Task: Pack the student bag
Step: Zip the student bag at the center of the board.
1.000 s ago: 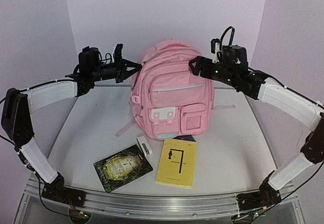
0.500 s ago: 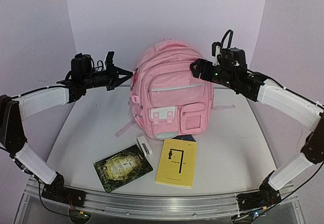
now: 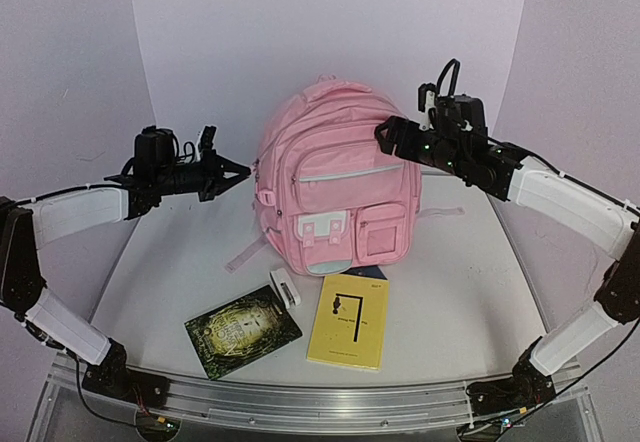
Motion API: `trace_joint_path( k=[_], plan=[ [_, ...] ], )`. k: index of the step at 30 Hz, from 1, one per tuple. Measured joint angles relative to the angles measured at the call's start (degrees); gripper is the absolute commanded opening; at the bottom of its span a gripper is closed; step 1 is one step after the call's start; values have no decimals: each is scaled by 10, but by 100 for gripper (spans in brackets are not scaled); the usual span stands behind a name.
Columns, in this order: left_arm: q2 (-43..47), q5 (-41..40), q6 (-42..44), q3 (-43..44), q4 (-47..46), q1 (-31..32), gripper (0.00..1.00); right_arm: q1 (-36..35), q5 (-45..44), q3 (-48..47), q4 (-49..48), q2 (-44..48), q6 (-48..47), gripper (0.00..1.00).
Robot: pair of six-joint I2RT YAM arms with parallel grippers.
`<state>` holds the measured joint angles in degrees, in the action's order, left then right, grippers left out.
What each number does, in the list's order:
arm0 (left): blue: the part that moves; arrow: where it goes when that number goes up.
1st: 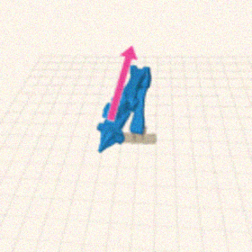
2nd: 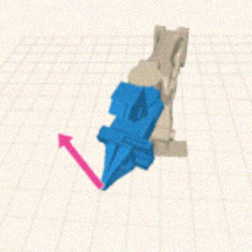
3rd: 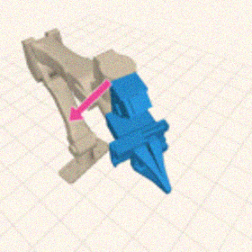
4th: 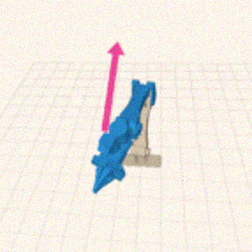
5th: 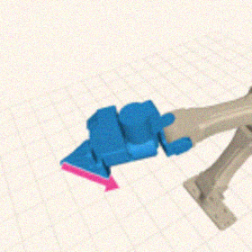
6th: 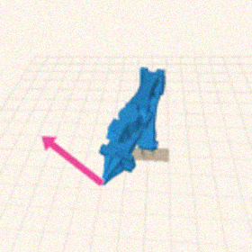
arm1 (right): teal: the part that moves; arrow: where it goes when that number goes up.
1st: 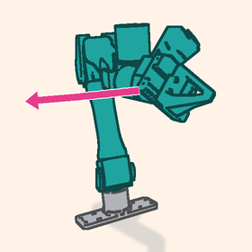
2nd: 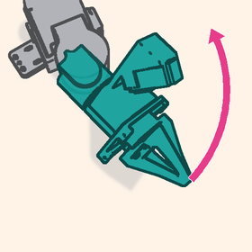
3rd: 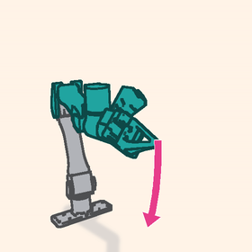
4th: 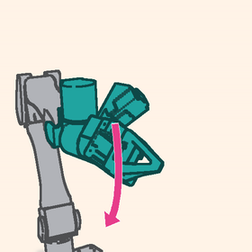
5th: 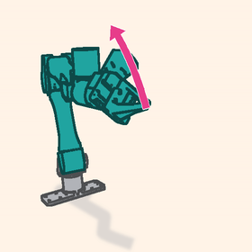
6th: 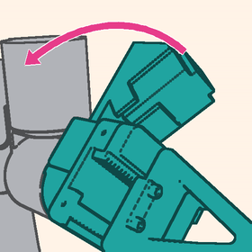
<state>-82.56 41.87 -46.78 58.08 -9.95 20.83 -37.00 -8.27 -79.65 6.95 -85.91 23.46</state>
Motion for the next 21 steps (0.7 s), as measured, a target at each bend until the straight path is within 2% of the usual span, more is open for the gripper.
trace_joint_path(
  k=[21],
  plan=[
    [-27, 0, -12, -58, -29, -9, 0, 0, -1, 4, -1, 0, 2, 87]
  ],
)
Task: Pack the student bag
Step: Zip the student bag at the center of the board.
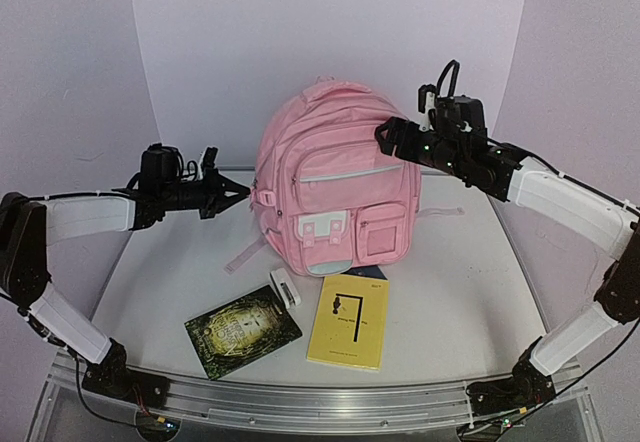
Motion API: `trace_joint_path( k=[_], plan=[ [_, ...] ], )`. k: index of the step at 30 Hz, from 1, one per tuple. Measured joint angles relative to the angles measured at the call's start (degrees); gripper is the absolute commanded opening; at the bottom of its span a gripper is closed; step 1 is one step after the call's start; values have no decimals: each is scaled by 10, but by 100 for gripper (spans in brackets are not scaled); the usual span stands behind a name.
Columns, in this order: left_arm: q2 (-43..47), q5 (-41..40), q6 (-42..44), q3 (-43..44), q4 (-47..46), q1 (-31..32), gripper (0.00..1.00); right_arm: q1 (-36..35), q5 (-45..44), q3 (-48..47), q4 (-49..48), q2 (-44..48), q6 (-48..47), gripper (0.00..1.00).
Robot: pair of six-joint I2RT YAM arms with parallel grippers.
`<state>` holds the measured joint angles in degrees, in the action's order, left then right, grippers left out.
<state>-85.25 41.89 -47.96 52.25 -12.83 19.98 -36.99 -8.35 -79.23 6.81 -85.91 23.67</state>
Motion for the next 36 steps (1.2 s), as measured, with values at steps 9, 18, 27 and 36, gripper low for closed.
trace_joint_path(
  k=[9, 18, 27, 36],
  plan=[
    [-50, 21, 64, 34, 13, -4, 0, 0, 5, 2, -1, 0, 1, 88],
    [-23, -1, 158, 47, 85, -6, 0, 1, 5, 22, 1, 21, 2, 88],
    [-22, -11, 149, 31, 87, -6, 0, 1, 5, 25, 0, 23, 4, 88],
    [-50, -2, 134, 31, 68, -7, 0, 0, 5, 29, -2, 26, 4, 88]
  ],
)
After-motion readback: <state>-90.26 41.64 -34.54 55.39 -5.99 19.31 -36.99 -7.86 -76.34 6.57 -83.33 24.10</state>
